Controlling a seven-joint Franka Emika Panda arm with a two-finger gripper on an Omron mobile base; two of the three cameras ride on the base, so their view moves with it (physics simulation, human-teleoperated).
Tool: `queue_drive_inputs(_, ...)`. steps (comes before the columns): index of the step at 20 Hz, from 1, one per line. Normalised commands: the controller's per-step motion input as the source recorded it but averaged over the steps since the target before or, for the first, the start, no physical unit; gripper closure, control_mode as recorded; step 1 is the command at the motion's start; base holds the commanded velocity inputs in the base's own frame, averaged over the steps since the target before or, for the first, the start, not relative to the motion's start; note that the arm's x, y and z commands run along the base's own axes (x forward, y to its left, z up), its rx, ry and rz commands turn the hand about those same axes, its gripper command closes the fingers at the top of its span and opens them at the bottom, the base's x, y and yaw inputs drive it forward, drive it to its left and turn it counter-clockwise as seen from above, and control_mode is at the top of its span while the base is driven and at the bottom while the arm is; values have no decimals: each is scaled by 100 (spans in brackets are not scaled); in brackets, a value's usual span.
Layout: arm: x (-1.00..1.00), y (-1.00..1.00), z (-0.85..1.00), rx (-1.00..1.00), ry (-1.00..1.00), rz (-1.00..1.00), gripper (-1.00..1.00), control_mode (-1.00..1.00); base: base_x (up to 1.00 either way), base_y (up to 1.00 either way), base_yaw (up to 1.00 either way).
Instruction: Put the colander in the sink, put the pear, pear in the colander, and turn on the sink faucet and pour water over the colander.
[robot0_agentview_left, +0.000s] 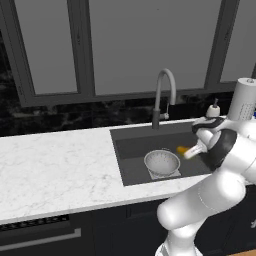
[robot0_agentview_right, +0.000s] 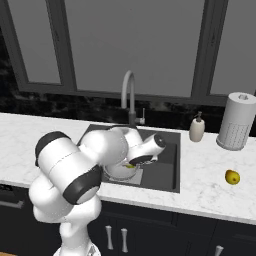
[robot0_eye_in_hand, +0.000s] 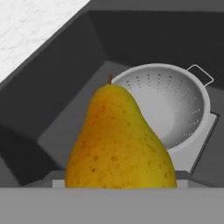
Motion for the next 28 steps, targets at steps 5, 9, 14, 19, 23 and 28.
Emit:
queue_drive_inputs(5,22,2,-20,0,3,-3,100,-100,0,0,0)
queue_drive_inputs(9,32,0,-22,0,4,-1,100,-100,0,0,0)
queue_drive_inputs(14,34,0,-25,0,2,-1,100,-100,0,0,0)
queue_drive_inputs(19,18,9,-29,-2,0,0,100,-100,0,0,0)
queue_drive_inputs(23,20,17,-37,-6,0,0,100,-100,0,0,0)
queue_drive_inputs(28,31,19,-38,-6,0,0,100,-100,0,0,0)
